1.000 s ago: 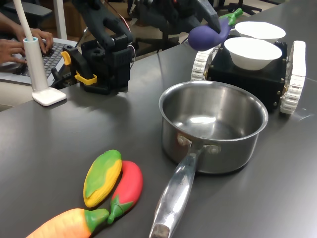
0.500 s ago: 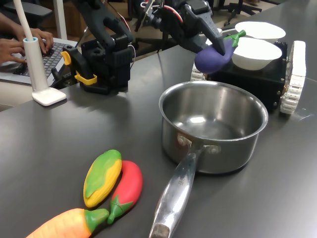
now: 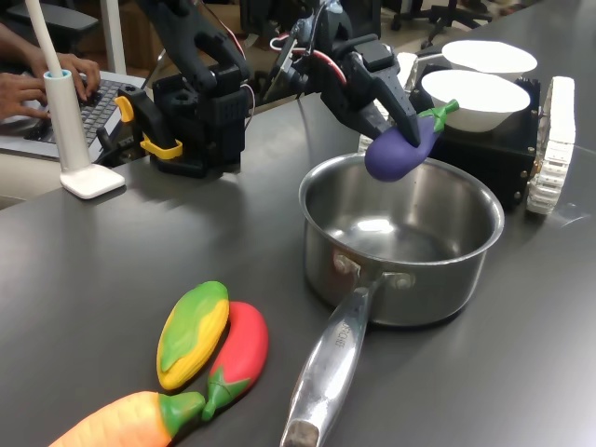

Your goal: Pick up the brinjal and place them in the pan

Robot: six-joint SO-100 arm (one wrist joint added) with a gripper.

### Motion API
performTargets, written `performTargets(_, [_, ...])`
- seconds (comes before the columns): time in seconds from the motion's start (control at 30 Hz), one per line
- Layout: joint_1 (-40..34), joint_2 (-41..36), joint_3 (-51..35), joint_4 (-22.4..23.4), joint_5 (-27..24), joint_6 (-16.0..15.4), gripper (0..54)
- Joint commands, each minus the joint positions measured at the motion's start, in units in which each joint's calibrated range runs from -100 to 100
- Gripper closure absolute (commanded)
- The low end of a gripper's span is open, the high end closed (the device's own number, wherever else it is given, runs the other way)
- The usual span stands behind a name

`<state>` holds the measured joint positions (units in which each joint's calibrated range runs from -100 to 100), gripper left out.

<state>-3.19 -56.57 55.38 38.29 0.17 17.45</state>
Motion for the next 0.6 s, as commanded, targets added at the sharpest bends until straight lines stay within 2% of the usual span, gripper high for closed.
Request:
performTargets(0.0, [1.0,0.2,-0.5,-4.8,-0.1,0.9,53.6])
performTargets(0.2, [1.4,-0.2,2.2,-5.6,-0.2,0.9,53.6])
performTargets(0.37, [1.1,-1.2,2.5,-3.5,-0.1,0.9,53.5])
performTargets(0.57, [0.2,-2.5,3.2,-1.8,0.3,0.9,50.0])
